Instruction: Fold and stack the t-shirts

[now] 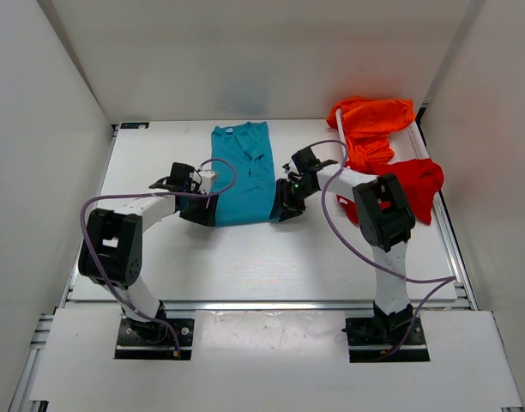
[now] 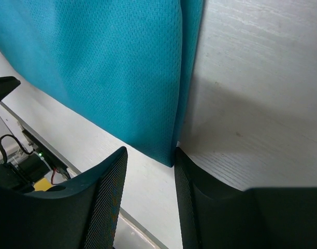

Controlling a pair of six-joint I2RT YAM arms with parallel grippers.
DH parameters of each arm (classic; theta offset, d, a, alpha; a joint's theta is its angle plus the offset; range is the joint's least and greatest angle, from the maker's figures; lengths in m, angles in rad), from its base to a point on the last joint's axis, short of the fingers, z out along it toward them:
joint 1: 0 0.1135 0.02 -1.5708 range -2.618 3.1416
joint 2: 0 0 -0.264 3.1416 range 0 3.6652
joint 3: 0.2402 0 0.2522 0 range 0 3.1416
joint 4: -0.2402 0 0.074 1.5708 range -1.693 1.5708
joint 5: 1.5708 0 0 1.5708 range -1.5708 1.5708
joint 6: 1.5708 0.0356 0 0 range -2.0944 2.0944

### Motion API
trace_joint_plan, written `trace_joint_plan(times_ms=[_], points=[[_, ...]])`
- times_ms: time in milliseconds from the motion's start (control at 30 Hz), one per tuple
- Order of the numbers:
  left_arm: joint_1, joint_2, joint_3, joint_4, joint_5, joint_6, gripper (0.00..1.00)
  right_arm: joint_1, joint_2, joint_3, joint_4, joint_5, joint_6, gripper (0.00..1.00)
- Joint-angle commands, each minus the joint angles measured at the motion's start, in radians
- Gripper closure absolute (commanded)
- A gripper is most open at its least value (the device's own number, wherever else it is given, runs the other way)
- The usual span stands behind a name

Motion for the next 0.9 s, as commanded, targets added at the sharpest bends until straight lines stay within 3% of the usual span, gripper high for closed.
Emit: trace_joint_plan(times_ms=[0, 233, 367, 467, 533, 667, 700, 867], points=[[0.004, -0.001, -0.008, 0.079, 0.082, -0.125, 0.33, -0.001, 0.012, -0.025, 0.029, -0.01, 0.016, 0.54], [-0.022, 0.022, -0.034, 0.101, 0.15, -0.206, 0.33, -0.001, 0.009, -0.032, 0.038, -0.01, 0.019, 0.55], [-0.026, 0.028, -0.057, 0.096, 0.13, -0.217, 0.4, -0.009, 0.007, -0.044, 0.047, -0.009, 0.027, 0.58], [-0.022, 0.047, -0.051, 0.098, 0.13, -0.214, 0.59, -0.009, 0.01, -0.045, 0.051, -0.025, 0.025, 0.69], [-0.02, 0.057, -0.038, 0.089, 0.121, -0.208, 0.78, -0.012, 0.009, -0.05, 0.054, -0.035, 0.024, 0.81], [-0.016, 0.062, -0.006, 0.09, 0.114, -0.205, 0.99, -0.015, -0.007, -0.071, 0.06, -0.045, 0.016, 0.95], [-0.017, 0.06, -0.006, 0.09, 0.107, -0.202, 1.0, -0.009, -0.017, -0.081, 0.058, -0.048, 0.021, 1.0], [-0.019, 0.008, -0.009, 0.023, 0.128, -0.171, 1.0, 0.011, -0.069, -0.102, 0.024, -0.052, -0.033, 1.0]])
